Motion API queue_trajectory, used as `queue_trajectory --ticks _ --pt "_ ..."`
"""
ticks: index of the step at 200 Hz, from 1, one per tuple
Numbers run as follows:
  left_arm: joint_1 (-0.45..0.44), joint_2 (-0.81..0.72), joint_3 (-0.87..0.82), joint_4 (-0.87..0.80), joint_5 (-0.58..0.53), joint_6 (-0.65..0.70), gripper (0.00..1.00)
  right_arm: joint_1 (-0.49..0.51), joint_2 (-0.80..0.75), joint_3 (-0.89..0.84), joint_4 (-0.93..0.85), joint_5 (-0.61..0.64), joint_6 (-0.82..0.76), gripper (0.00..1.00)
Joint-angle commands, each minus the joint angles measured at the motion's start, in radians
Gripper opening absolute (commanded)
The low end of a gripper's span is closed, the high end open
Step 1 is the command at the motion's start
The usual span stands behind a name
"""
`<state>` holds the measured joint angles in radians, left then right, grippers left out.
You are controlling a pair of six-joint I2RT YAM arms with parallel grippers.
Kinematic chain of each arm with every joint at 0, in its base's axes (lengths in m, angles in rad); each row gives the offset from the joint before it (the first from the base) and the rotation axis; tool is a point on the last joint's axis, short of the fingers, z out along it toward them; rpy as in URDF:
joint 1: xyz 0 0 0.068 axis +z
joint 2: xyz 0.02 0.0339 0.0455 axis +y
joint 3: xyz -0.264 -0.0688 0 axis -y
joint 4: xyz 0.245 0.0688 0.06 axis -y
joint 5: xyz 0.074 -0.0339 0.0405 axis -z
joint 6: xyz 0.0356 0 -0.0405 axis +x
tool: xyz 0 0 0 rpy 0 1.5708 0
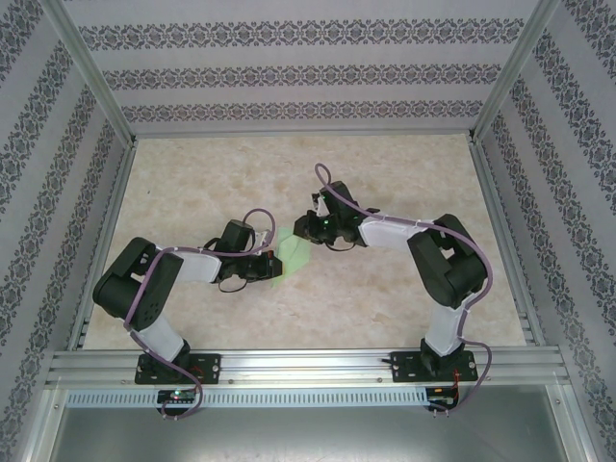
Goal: Fold a paper plane with a square sheet of paper (pick it up from the middle)
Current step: Fourth fold the wing at the center of the table.
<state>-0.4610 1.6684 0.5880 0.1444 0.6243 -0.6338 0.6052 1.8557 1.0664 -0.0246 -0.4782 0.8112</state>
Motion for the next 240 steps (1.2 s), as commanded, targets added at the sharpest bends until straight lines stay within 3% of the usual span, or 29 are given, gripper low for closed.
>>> queue_trajectory --ticks 1,65,113,240 --pt "-0.014 0.065 -0.039 -0.095 -0.113 0.023 0.0 0.046 0.046 0.009 0.015 -0.036 -0.02 0.16" --pt "-0.014 0.071 -0.024 -0.129 -0.115 0.044 0.0 0.067 0.173 0.03 0.079 -0.053 0.001 0.15" --pt "-0.013 0.073 -0.043 -0.175 -0.145 0.06 0.0 0.015 0.193 0.092 -0.055 0.05 -0.054 0.15" --pt "-0.013 0.07 -0.074 -0.163 -0.142 0.059 0.0 -0.176 0.307 0.308 -0.185 0.015 -0.13 0.16"
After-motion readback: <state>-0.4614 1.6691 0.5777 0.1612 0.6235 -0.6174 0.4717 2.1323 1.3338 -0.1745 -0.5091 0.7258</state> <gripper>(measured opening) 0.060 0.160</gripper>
